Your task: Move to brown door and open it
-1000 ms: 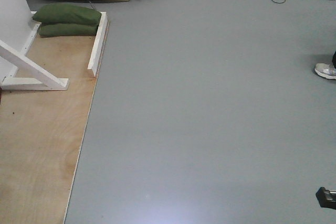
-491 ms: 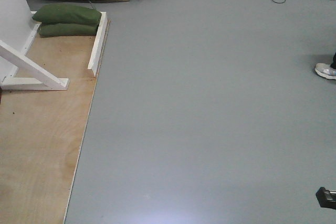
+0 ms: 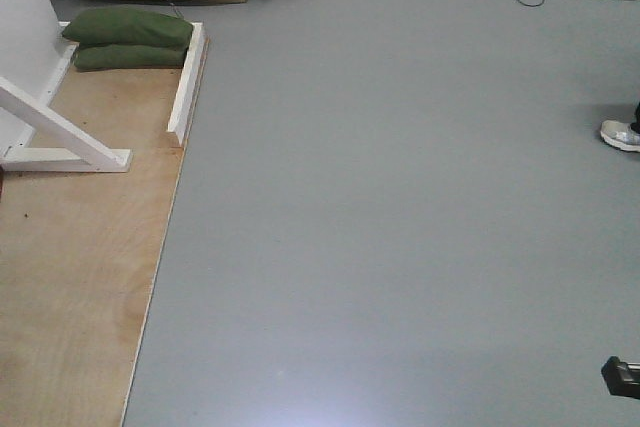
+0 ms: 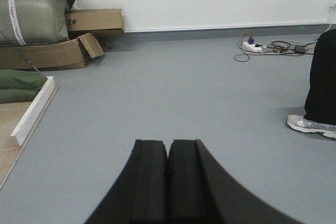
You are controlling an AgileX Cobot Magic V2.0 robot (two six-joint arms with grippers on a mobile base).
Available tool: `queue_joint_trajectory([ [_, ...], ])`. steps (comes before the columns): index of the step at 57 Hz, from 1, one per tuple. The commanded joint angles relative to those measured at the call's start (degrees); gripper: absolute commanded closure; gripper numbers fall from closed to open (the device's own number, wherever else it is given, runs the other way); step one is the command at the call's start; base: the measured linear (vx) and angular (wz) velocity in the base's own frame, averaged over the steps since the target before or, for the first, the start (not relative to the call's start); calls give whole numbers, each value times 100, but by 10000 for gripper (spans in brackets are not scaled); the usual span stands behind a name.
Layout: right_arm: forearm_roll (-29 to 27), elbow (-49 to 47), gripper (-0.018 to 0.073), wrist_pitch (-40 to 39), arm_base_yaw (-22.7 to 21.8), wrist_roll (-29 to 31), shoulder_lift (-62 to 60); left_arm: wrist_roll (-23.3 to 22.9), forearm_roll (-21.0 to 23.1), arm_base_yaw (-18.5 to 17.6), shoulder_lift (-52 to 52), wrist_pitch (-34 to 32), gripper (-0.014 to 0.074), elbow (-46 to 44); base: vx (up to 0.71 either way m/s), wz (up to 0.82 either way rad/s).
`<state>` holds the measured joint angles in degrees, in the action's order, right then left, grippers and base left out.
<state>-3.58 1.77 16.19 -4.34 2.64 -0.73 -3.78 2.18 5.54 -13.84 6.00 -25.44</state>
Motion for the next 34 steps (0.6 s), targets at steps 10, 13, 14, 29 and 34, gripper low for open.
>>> queue_joint_trajectory([
  [10, 1, 29, 559, -467, 10, 32, -61, -56, 58, 723, -1481, -600, 600, -1487, 0, 0],
  [13, 1, 29, 559, -467, 10, 32, -61, -56, 103, 828, -1750, -687, 600, -1667, 0, 0],
  [14, 1, 29, 559, -467, 10, 32, -61, -56, 141, 851, -1817, -734, 600, -1707, 0, 0],
  [29, 1, 29, 559, -467, 10, 32, -61, 116, 2315, 1434, -3073, -1637, 600, -2455, 0, 0],
  [34, 1, 29, 559, -467, 10, 32, -61, 476, 2932, 1705, -3415, -1964, 600, -2678, 0, 0],
])
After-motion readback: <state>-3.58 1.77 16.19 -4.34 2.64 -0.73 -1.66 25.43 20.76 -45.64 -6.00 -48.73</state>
